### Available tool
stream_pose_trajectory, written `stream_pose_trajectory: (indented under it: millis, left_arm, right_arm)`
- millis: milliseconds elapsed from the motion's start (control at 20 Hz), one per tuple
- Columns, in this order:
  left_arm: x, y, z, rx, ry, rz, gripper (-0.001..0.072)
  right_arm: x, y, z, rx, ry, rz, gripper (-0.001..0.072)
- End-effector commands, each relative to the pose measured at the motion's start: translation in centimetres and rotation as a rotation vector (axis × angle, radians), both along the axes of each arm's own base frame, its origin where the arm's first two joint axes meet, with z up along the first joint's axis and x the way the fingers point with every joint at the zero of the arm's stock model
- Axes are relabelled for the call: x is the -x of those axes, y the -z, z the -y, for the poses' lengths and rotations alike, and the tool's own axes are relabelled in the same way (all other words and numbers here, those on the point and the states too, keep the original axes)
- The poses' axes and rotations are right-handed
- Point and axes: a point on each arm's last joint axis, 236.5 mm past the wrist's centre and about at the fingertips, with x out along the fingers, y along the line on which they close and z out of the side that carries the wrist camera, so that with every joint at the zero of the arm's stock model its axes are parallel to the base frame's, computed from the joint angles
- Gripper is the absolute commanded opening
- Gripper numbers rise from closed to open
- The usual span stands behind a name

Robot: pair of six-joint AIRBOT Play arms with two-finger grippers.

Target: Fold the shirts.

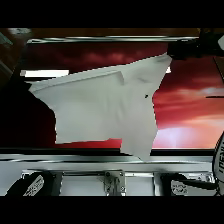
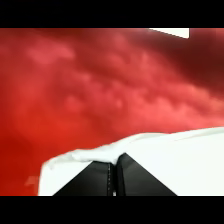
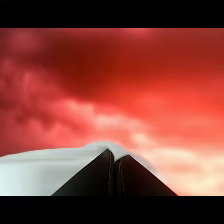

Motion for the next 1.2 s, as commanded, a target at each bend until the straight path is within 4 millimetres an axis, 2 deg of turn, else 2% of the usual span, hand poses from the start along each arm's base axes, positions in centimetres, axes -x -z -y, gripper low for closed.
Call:
stream_pose_trajectory:
  millis: [0,100,200,300,350,400,450,500,550,600,650,700,750,800,850,900,1000,1150]
  left_arm:
    - [-5.8,3.8,0.1,0.145,-0.020,0.031,0.0036]
    - [-6.5,7.5,1.3,0.232,0.007,-0.068,0.0036]
    - [-5.4,11.8,3.3,0.265,0.090,-0.211,0.0037]
    - [-4.0,14.8,5.0,0.284,0.179,-0.317,0.0051]
    - [-3.7,15.6,5.3,0.298,0.191,-0.348,0.0201]
    - [-3.5,15.8,5.2,0.305,0.194,-0.360,0.0469]
    - [-3.4,15.4,4.9,0.310,0.197,-0.360,0.0720]
    - [-2.9,14.8,4.5,0.312,0.222,-0.376,0.0712]
    - [-2.0,14.3,3.2,0.277,0.251,-0.409,0.0707]
    - [-0.7,14.4,1.2,0.225,0.252,-0.469,0.0631]
    - [1.2,14.9,-1.7,0.167,0.225,-0.556,0.0523]
    - [3.1,15.5,-4.0,0.135,0.196,-0.638,0.0505]
    - [5.6,16.2,-5.5,0.142,0.187,-0.720,0.0510]
    - [7.5,16.9,-6.0,0.186,0.178,-0.780,0.0616]
    - [9.3,17.9,-6.0,0.260,0.150,-0.836,0.0718]
    - [11.0,19.3,-5.4,0.328,0.142,-0.878,0.0718]
    - [13.2,22.4,-3.8,0.416,0.137,-0.905,0.0718]
    - [14.5,26.2,-2.1,0.466,0.088,-0.896,0.0717]
  right_arm:
    - [-5.3,4.2,-1.3,-0.187,0.080,-0.005,0.0063]
    - [-4.9,8.5,-2.3,-0.239,0.101,-0.152,0.0063]
    - [-3.1,13.7,-3.5,-0.226,0.082,-0.340,0.0081]
    - [-1.8,17.4,-4.9,-0.218,0.057,-0.460,0.0092]
    - [-1.7,18.2,-5.5,-0.224,0.055,-0.481,0.0324]
    - [-1.7,18.3,-5.7,-0.234,0.058,-0.487,0.0666]
    - [-1.5,17.9,-5.7,-0.232,0.052,-0.485,0.0691]
    - [-1.2,17.4,-4.7,-0.196,0.038,-0.474,0.0691]
    - [-0.4,16.9,-2.9,-0.136,0.025,-0.479,0.0691]
    - [0.9,16.7,-0.5,-0.068,0.039,-0.509,0.0690]
    - [3.0,16.6,2.8,0.010,0.074,-0.578,0.0685]
    - [5.5,16.8,5.8,0.074,0.104,-0.666,0.0681]
    - [8.3,17.1,8.3,0.116,0.126,-0.774,0.0604]
    - [11.2,17.4,10.0,0.112,0.130,-0.893,0.0602]
    - [13.3,17.7,10.8,0.069,0.129,-0.980,0.0603]
    - [14.6,18.0,10.8,0.012,0.127,-1.033,0.0605]
    - [15.2,19.1,9.9,-0.116,0.113,-1.047,0.0608]
    - [15.1,20.7,8.0,-0.207,0.107,-1.026,0.0607]
